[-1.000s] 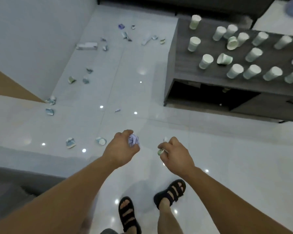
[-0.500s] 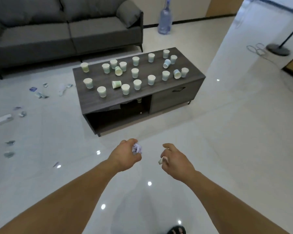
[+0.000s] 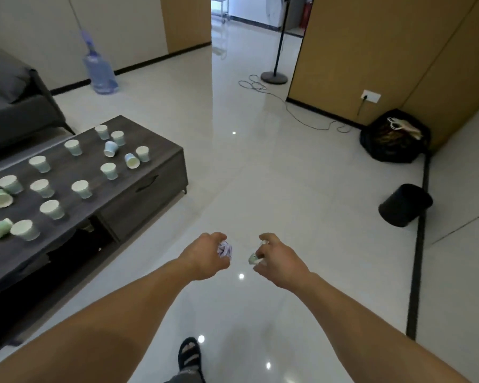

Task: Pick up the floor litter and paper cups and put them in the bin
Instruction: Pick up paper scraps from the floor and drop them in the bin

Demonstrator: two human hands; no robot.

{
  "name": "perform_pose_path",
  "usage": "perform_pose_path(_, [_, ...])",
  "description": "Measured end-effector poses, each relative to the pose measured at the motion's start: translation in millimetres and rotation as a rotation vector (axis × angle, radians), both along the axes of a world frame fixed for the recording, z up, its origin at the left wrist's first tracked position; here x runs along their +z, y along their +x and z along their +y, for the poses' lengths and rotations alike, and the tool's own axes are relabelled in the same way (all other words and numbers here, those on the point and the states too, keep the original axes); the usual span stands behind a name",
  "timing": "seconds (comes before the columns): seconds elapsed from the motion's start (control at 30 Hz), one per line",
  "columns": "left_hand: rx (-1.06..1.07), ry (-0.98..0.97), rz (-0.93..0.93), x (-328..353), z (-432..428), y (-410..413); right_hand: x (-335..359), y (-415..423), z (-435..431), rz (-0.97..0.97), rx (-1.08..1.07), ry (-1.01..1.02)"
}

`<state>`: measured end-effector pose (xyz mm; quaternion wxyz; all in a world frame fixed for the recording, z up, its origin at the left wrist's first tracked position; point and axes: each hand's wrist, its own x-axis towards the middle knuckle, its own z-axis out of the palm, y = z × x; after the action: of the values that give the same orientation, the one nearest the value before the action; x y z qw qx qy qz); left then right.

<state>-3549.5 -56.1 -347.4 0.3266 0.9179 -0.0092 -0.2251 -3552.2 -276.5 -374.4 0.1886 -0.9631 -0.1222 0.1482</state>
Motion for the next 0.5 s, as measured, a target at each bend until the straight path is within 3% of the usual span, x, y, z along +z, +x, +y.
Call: perform_pose_path(0.5, [-0.388, -0.04, -0.005, -6.5, -208.2, 296.8, 6.1, 203.3, -185.1, -0.079, -0.518, -0.025])
